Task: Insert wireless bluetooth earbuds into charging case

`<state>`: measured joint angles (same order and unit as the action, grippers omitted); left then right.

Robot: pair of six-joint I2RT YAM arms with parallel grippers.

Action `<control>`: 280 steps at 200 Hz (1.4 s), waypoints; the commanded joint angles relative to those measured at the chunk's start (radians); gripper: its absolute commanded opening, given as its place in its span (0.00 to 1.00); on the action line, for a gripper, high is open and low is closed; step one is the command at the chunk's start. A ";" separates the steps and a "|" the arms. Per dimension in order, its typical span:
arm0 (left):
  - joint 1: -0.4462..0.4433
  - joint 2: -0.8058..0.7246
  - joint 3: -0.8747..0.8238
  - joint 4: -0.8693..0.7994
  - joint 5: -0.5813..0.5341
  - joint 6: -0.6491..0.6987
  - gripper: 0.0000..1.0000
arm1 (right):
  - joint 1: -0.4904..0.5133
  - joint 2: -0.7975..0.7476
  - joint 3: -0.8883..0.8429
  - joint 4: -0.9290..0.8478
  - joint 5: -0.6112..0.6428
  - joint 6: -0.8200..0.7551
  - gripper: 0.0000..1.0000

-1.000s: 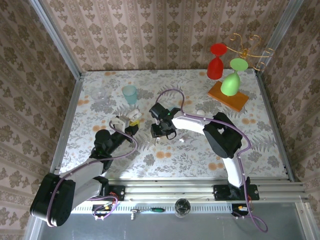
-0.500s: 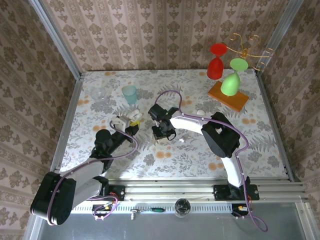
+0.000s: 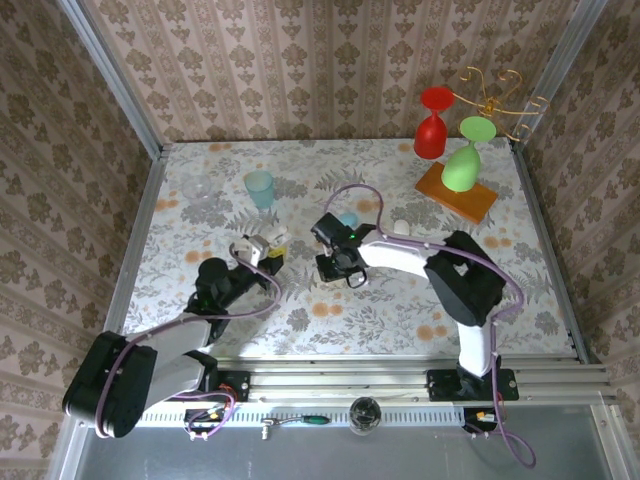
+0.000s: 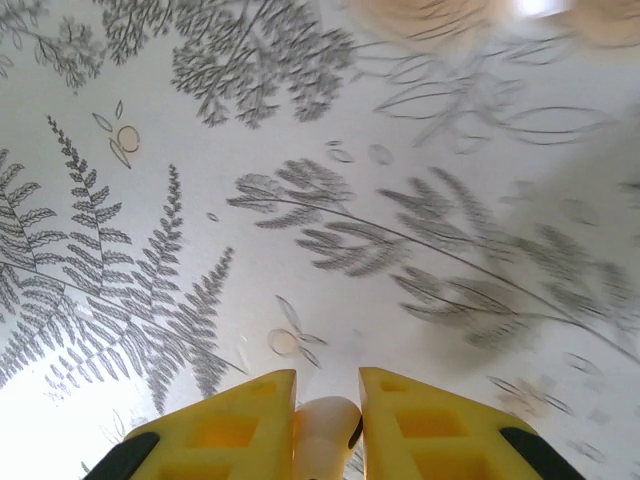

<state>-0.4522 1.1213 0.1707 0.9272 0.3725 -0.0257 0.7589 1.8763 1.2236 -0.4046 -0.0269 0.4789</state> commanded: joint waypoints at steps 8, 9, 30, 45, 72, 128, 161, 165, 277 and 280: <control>-0.045 0.043 0.042 0.042 0.069 0.016 0.00 | -0.014 -0.204 -0.145 0.291 0.135 -0.013 0.21; -0.046 0.045 0.044 0.042 0.071 0.015 0.00 | -0.013 -0.210 -0.151 0.299 0.138 -0.016 0.21; -0.068 0.083 0.064 0.052 0.100 -0.002 0.00 | -0.015 -0.349 -0.269 0.480 0.181 -0.063 0.21; -0.089 0.111 0.079 0.069 0.116 -0.017 0.00 | -0.015 -0.426 -0.324 0.584 0.178 -0.102 0.20; -0.123 0.164 0.116 0.072 0.143 -0.041 0.00 | -0.014 -0.522 -0.361 0.693 0.120 -0.158 0.21; -0.149 0.257 0.172 0.170 0.204 -0.191 0.00 | -0.014 -0.538 -0.363 0.778 0.037 -0.199 0.21; -0.154 0.267 0.188 0.198 0.216 -0.274 0.00 | -0.014 -0.529 -0.373 0.793 0.028 -0.202 0.21; -0.154 0.267 0.189 0.202 0.222 -0.280 0.00 | -0.014 -0.527 -0.374 0.793 0.028 -0.202 0.21; -0.152 0.227 0.204 0.245 0.180 -0.447 0.00 | -0.014 -0.517 -0.420 0.794 0.025 -0.223 0.20; -0.152 0.226 0.203 0.245 0.180 -0.448 0.00 | -0.014 -0.517 -0.421 0.794 0.027 -0.223 0.20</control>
<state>-0.6018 1.3823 0.3439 1.1156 0.5610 -0.4274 0.7441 1.3552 0.8169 0.3614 0.0025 0.2821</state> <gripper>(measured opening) 0.190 0.206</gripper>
